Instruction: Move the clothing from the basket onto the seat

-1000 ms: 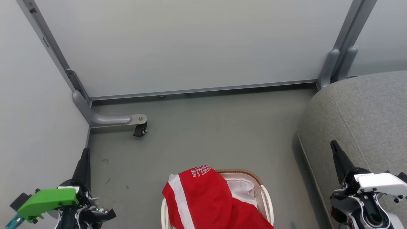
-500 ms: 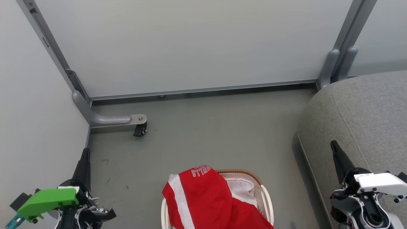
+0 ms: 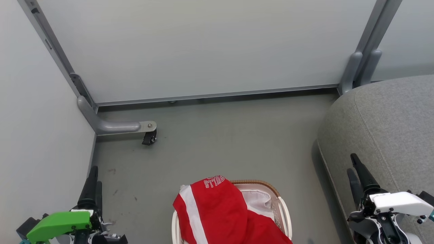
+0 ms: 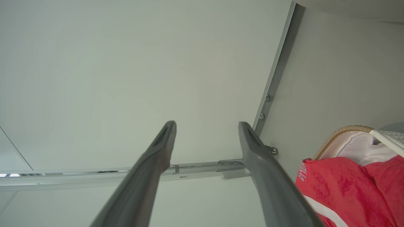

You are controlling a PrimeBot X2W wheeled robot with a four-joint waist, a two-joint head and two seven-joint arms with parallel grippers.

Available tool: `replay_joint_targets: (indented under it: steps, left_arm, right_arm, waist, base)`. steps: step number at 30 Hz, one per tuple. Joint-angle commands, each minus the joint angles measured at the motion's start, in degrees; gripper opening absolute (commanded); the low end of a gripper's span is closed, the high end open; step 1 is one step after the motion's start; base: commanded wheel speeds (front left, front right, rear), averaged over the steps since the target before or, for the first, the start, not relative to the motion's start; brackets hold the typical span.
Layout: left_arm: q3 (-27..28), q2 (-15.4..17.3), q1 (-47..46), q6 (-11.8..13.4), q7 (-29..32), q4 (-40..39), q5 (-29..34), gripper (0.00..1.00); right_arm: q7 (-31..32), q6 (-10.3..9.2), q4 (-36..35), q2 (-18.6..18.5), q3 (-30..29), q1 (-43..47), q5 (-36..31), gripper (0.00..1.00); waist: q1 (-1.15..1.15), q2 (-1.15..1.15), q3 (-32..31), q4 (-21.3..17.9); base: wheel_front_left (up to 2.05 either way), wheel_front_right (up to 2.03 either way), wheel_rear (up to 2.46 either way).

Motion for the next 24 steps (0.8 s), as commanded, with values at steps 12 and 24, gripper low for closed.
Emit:
replay_joint_targets:
  steps: [12,24]
  left_arm:
    - [-1.7,1.1,-2.1,-0.1,-3.6,0.6,17.9,1.00]
    - [-3.1,1.8,-2.2,0.2,-6.4,2.2,31.4,1.00]
  right_arm:
    - [-3.7,0.02,-1.6,-1.5,1.7,-2.2,-16.5,1.00]
    - [-6.5,0.02,-1.3,-2.4,3.0,-2.4,-29.5,1.00]
  waist:
    - [0.00,0.00,0.4,0.1]
    - [0.00,0.00,0.5,0.2]
  base:
    - [0.00,0.00,0.00]
    - [0.00,0.00,0.00]
